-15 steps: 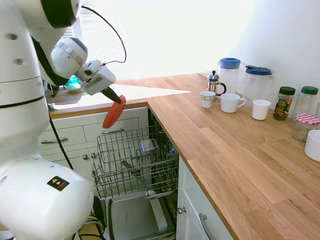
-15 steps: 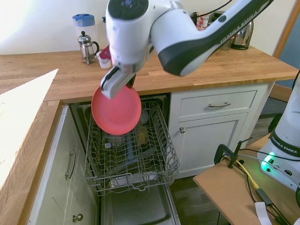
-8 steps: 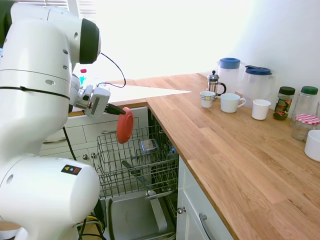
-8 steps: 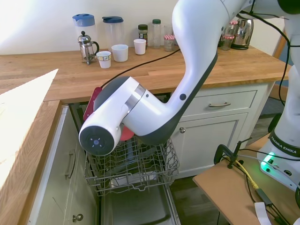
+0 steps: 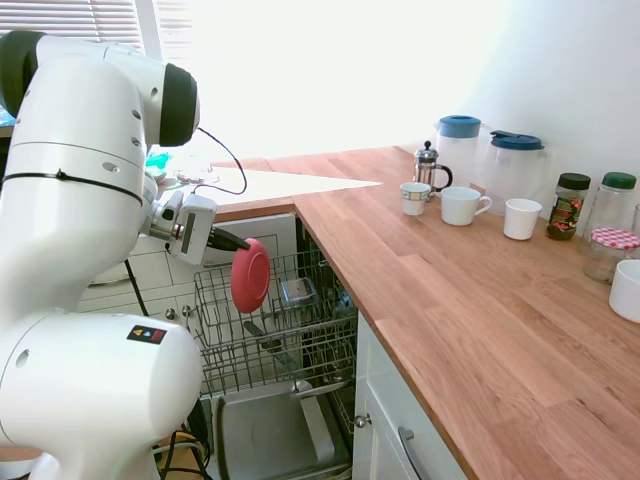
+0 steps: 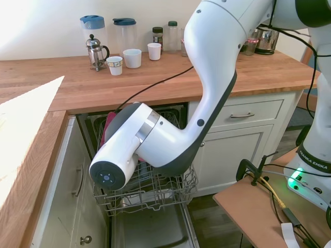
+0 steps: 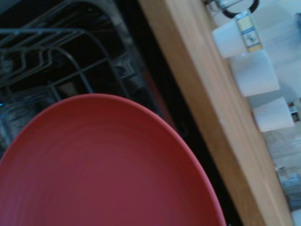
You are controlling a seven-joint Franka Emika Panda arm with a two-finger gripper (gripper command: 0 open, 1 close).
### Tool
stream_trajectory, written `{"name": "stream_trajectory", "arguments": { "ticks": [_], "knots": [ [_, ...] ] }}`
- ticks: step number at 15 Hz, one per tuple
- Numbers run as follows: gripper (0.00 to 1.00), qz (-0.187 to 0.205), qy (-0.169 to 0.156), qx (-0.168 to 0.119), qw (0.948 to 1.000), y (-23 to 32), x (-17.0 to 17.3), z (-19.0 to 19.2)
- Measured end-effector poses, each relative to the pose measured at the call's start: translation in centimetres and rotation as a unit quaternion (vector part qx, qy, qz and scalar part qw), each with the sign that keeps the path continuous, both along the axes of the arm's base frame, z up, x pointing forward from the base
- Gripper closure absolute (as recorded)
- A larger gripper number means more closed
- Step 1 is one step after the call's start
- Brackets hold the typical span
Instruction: Put the plate in the dishwasher
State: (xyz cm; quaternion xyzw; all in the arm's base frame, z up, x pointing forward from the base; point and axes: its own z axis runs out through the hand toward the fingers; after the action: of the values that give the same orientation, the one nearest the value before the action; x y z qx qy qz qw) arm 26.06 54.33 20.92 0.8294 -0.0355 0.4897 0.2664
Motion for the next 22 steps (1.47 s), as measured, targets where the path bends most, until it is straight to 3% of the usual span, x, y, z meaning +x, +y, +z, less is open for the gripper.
{"name": "stream_trajectory", "arguments": {
  "ticks": [7,11,12,15,17,19,22],
  "knots": [
    [1.00,0.025,0.031,-0.030,0.9988,4.1,-2.6,-6.5],
    [1.00,0.002,0.063,-0.016,0.9979,6.0,0.0,-6.1],
    [0.00,-0.008,0.073,-0.010,0.9972,6.2,1.0,-5.8],
    [0.00,-0.057,0.107,0.017,0.9924,5.9,5.2,-4.6],
    [0.00,-0.096,0.141,0.034,0.9847,5.1,7.9,-3.8],
    [0.00,-0.127,0.185,0.040,0.9737,4.3,9.5,-3.4],
    [0.00,-0.157,0.257,0.046,0.9524,3.2,10.7,-2.3]
  ]
}}
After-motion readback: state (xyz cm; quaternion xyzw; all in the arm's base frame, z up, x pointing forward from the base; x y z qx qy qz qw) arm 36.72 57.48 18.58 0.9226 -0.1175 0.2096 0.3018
